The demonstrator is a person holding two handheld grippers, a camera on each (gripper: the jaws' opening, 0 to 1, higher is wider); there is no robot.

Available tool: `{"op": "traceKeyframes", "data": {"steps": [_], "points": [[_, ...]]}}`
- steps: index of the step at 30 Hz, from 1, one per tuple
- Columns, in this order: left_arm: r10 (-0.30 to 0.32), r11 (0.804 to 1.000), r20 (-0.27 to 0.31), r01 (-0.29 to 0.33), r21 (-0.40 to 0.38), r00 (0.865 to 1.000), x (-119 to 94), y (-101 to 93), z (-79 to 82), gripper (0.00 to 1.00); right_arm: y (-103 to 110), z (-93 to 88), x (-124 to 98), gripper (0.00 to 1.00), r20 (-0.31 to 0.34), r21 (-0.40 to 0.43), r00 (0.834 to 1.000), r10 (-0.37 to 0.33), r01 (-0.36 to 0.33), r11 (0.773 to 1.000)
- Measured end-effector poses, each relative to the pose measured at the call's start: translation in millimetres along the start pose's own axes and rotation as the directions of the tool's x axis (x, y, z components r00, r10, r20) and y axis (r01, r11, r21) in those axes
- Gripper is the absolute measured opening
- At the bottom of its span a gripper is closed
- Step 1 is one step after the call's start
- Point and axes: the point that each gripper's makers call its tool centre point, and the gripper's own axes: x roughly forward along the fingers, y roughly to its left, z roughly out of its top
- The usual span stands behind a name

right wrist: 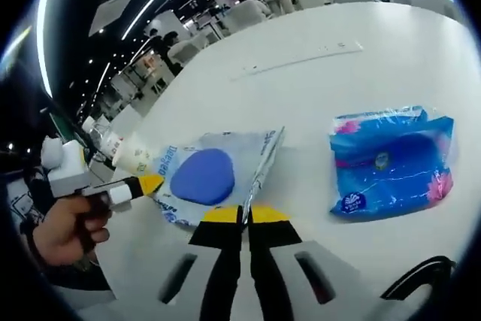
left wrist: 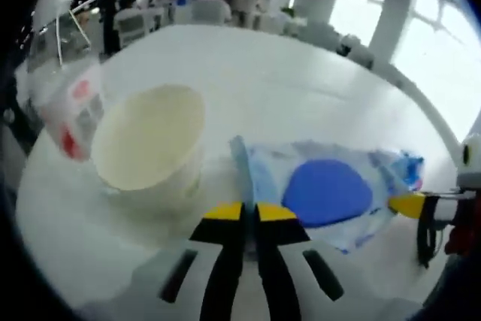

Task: Arrange the tabletop items into an orderly group along one side of the table until the central work area is clear of visible clutter.

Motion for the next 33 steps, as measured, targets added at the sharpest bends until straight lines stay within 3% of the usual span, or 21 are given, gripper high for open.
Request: {"op": "traceKeyframes", "data": {"steps": [6,13,16,20,22,28,33], "points": [[0.006,1.000,-0.003,-0.006,-0.007,1.000,3,1.0,0.0,0.03,-2,-8.6,3,0.01,-0.027,-0.006,1.000,-0.005,0.005,1.000],[0.009,1.000,-0.005,-0.009,-0.011,1.000,4,2.7,0.2,0.03,-5,-5.1,7,0.01,-0.024,0.001,1.000,-0.015,0.015,1.000],[0.000,1.000,-0.011,0.000,-0.025,1.000,4,2.1,0.4,0.04,-9,-6.2,9,0.01,-0.019,0.037,0.999,-0.030,0.030,0.999],[-0.001,1.000,-0.013,0.001,-0.004,1.000,2,3.0,0.8,0.07,-11,-6.5,9,0.02,-0.009,0.038,0.999,-0.047,0.048,0.998],[-0.004,1.000,-0.040,0.004,0.009,0.999,-1,3.4,-3.4,0.11,-11,-6.4,9,0.02,-0.007,0.040,0.999,-0.044,0.044,0.998],[-0.005,1.000,-0.037,0.006,0.020,0.999,-6,-2.5,-5.0,0.19,-14,-9.1,5,0.14,-0.016,0.051,0.998,-0.062,0.063,0.997],[0.007,1.000,-0.038,-0.006,0.022,0.999,-12,-3.7,-9.2,0.21,-16,-7.4,1,0.16,-0.003,0.065,0.998,-0.063,0.063,0.996]]}}
